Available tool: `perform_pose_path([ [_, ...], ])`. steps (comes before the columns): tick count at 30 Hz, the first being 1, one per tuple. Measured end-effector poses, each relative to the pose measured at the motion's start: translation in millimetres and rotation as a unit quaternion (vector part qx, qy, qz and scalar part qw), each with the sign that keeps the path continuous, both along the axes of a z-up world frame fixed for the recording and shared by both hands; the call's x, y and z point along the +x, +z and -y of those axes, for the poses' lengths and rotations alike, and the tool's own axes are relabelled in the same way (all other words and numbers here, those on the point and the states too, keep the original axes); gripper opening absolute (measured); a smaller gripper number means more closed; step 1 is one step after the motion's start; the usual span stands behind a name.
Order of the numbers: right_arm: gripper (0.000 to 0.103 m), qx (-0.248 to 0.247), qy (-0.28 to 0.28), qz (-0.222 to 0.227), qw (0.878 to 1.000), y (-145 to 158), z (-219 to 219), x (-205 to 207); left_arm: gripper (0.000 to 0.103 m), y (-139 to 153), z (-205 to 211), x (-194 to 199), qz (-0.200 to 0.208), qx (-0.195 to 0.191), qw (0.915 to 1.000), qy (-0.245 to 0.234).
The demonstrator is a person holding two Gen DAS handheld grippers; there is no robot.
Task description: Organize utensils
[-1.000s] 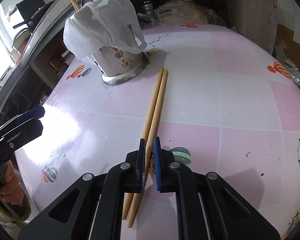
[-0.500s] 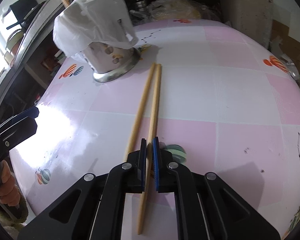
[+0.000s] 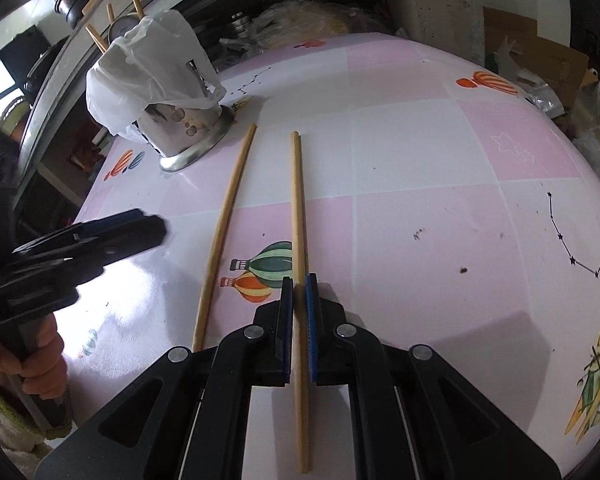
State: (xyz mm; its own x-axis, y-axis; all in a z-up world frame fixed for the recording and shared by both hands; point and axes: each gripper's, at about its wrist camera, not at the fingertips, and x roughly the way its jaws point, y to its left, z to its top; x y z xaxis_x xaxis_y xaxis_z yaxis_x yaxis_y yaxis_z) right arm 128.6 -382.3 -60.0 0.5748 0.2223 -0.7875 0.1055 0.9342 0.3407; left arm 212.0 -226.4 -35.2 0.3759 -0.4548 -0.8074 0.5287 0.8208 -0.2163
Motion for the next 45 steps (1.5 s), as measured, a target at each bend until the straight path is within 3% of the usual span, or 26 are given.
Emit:
perform_pose_path([
  [10,0.007,0.016,0.000,0.005,1.000,-3,2,-2,0.037,-20,36,3,-0.013,0.053,0.9984,-0.016],
  [16,0.006,0.024,0.001,0.007,1.000,-4,4,-3,0.026,-25,44,1,0.004,0.083,0.9965,-0.014],
  [21,0.007,0.029,0.000,0.008,1.000,-5,6,-4,0.008,-26,45,2,0.013,0.104,0.9945,-0.003],
  [32,0.007,0.029,-0.002,0.008,1.000,-4,5,-4,0.006,-23,19,-12,-0.007,0.116,0.9932,0.011],
  [45,0.006,0.032,-0.004,0.006,0.999,-5,7,-3,0.005,-20,-39,-38,-0.065,0.090,0.9931,0.039],
])
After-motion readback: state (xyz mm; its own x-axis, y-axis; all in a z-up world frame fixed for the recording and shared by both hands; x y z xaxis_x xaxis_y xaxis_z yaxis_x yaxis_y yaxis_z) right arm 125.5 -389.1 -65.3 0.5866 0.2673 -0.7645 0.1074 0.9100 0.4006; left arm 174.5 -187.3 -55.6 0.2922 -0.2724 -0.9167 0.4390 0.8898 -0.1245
